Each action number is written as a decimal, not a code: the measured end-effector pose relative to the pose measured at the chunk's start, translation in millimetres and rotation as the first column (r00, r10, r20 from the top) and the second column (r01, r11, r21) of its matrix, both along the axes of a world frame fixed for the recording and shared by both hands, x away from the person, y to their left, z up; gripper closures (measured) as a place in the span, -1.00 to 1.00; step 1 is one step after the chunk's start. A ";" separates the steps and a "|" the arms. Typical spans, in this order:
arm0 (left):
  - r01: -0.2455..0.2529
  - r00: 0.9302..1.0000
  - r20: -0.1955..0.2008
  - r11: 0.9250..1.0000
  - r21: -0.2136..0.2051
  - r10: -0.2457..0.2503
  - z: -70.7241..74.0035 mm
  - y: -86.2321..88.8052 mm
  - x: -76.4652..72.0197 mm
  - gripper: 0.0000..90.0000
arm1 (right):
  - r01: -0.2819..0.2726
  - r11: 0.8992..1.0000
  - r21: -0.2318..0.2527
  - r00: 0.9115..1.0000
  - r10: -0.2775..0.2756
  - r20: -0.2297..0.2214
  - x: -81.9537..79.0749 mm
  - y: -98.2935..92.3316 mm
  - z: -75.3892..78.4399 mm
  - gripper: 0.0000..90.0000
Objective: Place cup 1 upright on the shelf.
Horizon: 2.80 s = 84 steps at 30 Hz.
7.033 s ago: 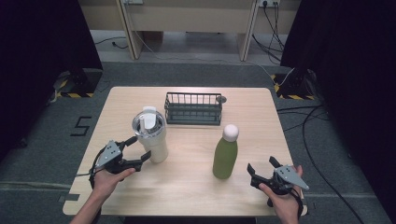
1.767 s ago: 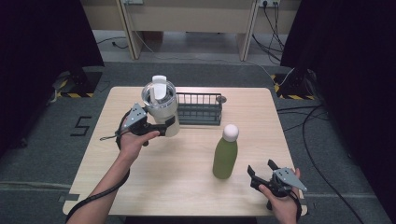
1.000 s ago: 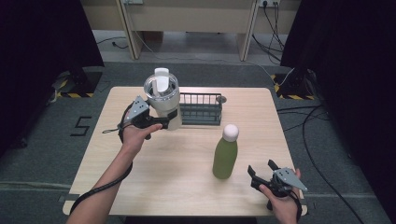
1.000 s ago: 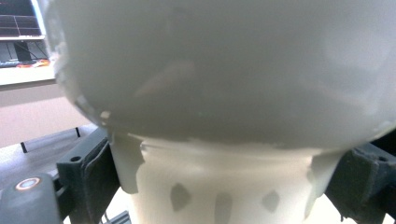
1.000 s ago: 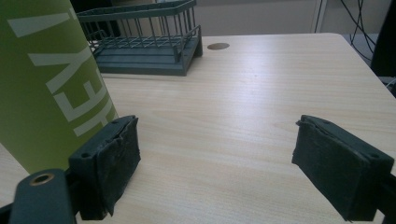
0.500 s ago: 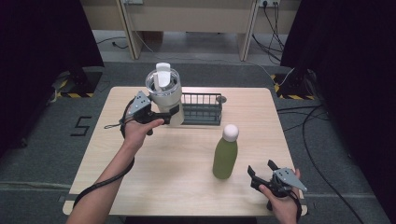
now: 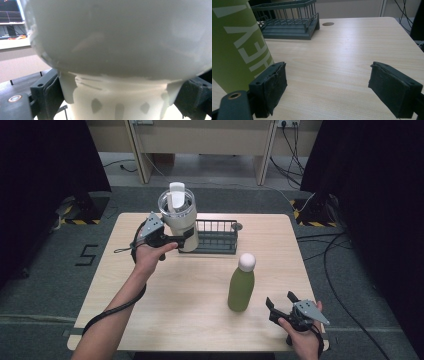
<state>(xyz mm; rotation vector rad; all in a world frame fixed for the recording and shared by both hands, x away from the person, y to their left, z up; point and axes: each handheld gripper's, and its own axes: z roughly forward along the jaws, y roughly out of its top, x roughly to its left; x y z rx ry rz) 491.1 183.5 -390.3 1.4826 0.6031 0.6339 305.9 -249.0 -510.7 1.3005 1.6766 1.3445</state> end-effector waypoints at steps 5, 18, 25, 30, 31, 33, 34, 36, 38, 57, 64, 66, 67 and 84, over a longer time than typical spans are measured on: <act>-0.001 1.000 -0.001 1.000 -0.004 0.001 2.2 -0.9 2.5 -0.79 | -0.001 1.000 0.003 1.000 0.001 -0.001 0.1 -0.1 -0.4 -0.68; -0.006 1.000 0.004 1.000 -0.003 0.006 9.3 -2.6 9.5 -0.79 | -0.003 1.000 0.002 1.000 0.003 -0.001 0.9 0.0 -0.7 -0.68; -0.011 1.000 0.009 1.000 -0.003 0.011 14.0 -4.0 14.0 -0.79 | -0.003 1.000 0.005 1.000 0.003 -0.003 0.9 0.6 -0.6 -0.68; -0.015 1.000 0.008 1.000 -0.009 0.015 14.5 -5.3 15.9 -0.79 | -0.003 1.000 0.006 1.000 0.003 -0.002 1.1 0.7 -0.6 -0.68; -0.016 1.000 0.008 1.000 -0.009 0.016 14.6 -5.4 16.3 -0.79 | -0.003 1.000 0.006 1.000 0.003 -0.002 1.1 0.7 -0.6 -0.68; -0.017 1.000 0.007 1.000 -0.012 0.017 14.8 -6.0 17.6 -0.79 | -0.002 1.000 0.007 1.000 0.002 -0.001 1.1 0.6 -0.6 -0.68; -0.017 1.000 0.006 1.000 -0.014 0.017 15.0 -6.2 18.7 -0.79 | -0.001 1.000 0.007 1.000 0.001 0.000 1.1 0.5 -0.5 -0.68; -0.023 1.000 0.008 1.000 -0.014 0.023 15.4 -6.9 19.9 -0.79 | 0.000 1.000 0.006 1.000 0.000 0.001 1.1 0.2 -0.4 -0.68; -0.025 1.000 0.008 1.000 -0.017 0.025 15.8 -7.9 21.4 -0.79 | -0.001 1.000 0.005 1.000 0.001 0.002 1.2 0.0 -0.6 -0.68; -0.044 0.999 0.006 0.999 -0.019 0.044 20.7 -16.1 37.4 -0.79 | 0.001 1.000 0.010 1.000 -0.001 -0.001 1.6 0.1 -1.2 -0.68; -0.053 0.999 0.010 0.998 -0.016 0.053 23.9 -19.8 43.1 -0.79 | -0.002 1.000 0.010 1.000 0.002 -0.003 1.6 -0.1 -1.3 -0.68; -0.055 0.998 0.011 0.998 -0.017 0.055 24.4 -21.5 45.1 -0.79 | -0.001 1.000 0.011 1.000 0.001 -0.003 1.6 -0.4 -1.3 -0.68; -0.055 0.998 0.010 0.998 -0.018 0.055 24.4 -22.4 46.0 -0.79 | 0.000 1.000 0.013 1.000 0.000 -0.003 1.6 -0.6 -1.2 -0.68; -0.073 0.997 -0.001 0.997 0.005 0.073 22.7 -30.1 62.2 -0.79 | 0.000 1.000 0.008 1.000 0.000 0.001 1.9 -2.1 -1.8 -0.67</act>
